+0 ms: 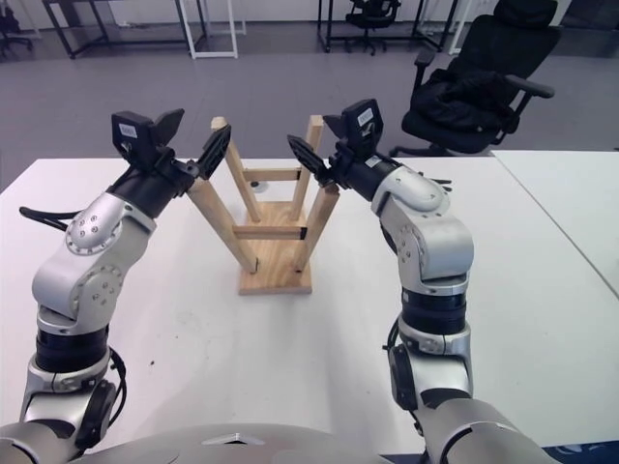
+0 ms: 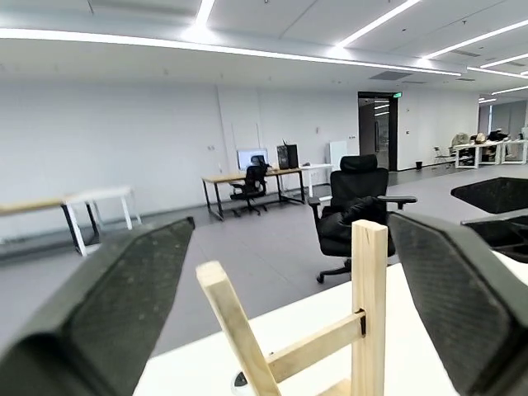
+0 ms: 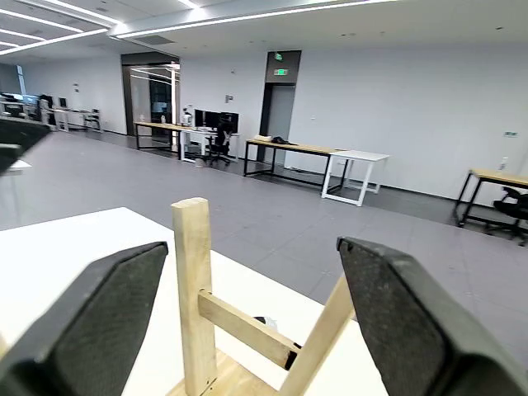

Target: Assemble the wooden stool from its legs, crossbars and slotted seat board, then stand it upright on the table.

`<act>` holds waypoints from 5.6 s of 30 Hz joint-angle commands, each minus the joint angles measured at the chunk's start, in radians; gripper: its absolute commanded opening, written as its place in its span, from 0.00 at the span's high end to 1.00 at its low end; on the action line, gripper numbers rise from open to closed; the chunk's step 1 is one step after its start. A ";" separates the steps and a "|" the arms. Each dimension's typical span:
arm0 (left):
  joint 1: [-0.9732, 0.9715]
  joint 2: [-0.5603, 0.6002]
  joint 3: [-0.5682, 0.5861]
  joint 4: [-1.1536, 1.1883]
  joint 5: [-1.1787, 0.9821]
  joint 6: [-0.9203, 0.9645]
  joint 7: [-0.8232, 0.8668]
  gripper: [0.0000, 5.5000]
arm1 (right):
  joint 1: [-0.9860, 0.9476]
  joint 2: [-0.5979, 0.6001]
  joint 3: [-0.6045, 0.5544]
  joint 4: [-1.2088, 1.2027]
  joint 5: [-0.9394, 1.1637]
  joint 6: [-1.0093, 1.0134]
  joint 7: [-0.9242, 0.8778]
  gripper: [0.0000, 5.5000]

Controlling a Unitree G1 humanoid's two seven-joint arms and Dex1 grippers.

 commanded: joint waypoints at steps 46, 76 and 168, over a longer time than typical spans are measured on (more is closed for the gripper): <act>0.100 0.026 0.274 0.182 -0.172 0.248 -0.049 0.22 | -0.038 -0.109 0.078 0.104 0.219 0.101 -0.023 0.30; 0.386 -0.254 0.275 -0.089 -0.216 0.400 0.529 0.22 | 0.122 -0.175 0.198 0.473 0.067 -0.584 0.440 0.30; 0.853 0.175 0.191 -0.453 -0.133 0.317 -0.335 0.22 | 0.831 -0.531 -0.019 -0.304 0.262 -0.224 0.308 0.30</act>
